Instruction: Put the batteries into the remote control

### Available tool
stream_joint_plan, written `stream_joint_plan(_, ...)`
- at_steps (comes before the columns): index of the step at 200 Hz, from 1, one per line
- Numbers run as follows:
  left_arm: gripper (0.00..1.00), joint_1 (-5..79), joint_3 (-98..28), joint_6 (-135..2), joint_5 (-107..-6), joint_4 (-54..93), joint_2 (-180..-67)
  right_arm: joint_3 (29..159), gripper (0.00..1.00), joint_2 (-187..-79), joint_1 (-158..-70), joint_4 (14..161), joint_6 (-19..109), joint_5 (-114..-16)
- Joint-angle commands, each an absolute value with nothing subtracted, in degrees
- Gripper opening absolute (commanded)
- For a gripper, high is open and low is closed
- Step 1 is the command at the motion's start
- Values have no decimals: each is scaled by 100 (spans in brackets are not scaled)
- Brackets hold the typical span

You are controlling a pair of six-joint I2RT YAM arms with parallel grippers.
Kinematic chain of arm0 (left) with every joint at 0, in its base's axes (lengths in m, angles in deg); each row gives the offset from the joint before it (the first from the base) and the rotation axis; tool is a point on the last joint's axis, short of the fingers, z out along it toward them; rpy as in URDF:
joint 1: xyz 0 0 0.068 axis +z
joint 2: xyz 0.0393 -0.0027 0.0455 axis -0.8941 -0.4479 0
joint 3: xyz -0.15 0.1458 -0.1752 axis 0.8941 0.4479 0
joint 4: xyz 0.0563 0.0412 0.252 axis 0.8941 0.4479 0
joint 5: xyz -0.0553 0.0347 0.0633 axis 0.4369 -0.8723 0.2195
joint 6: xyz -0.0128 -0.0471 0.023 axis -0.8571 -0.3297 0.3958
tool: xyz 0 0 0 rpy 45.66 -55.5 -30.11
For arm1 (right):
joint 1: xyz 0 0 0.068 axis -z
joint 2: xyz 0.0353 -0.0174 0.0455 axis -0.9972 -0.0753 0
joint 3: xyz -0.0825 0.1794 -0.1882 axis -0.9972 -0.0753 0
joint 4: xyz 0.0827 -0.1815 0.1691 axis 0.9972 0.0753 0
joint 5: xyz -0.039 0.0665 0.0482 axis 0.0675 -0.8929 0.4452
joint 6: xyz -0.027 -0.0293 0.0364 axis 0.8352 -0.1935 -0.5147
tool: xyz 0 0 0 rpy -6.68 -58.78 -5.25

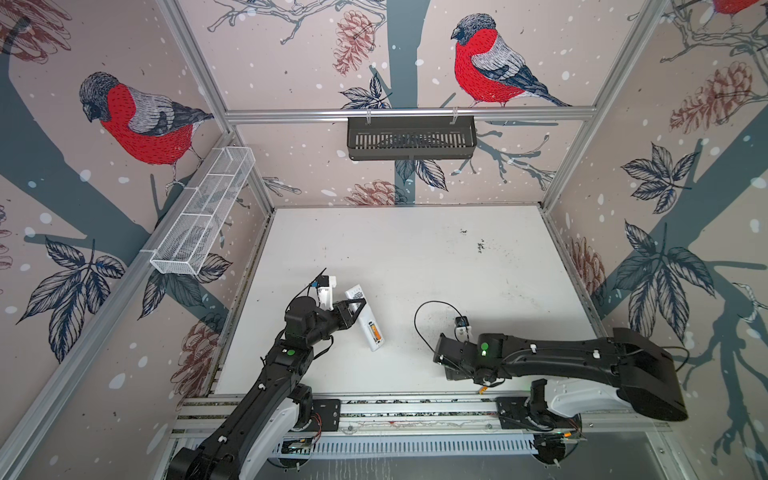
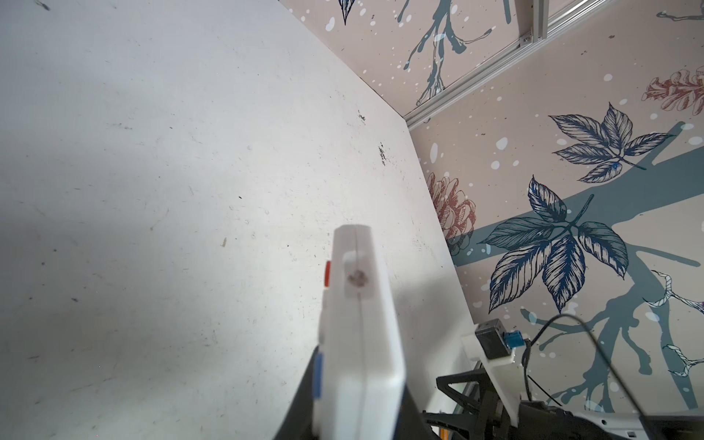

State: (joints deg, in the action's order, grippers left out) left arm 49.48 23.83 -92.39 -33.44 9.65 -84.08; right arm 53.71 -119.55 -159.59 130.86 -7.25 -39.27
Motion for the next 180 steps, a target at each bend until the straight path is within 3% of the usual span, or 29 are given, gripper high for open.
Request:
stream_joint_plan(1,0,4968,2392,-9173,-3259,674,-8359,5221,85,-11749,-16289,13562,-2059,-3886)
stream_joint_plan(77,0,4973,2466,-9231,-3210,521,-8237,4568,89,-10375,-16650,13733,-3330,-4226)
stream_joint_plan(111,0,4968,2483,-9236,-3205,498,-8203,4314,83,-10142,-16628,13492,-3383,-4369)
stream_joint_plan(128,0,4973,2509,-9244,-3226,494,-8152,4217,76,-10129,-16632,13313,-3340,-4390)
stream_joint_plan(152,0,4970,2505,-9236,-3240,529,-8111,4158,55,-10154,-16628,13000,-3236,-4379)
stream_joint_plan(180,0,4970,2500,-9236,-3244,575,-8047,4119,41,-10307,-16597,12851,-3086,-4375)
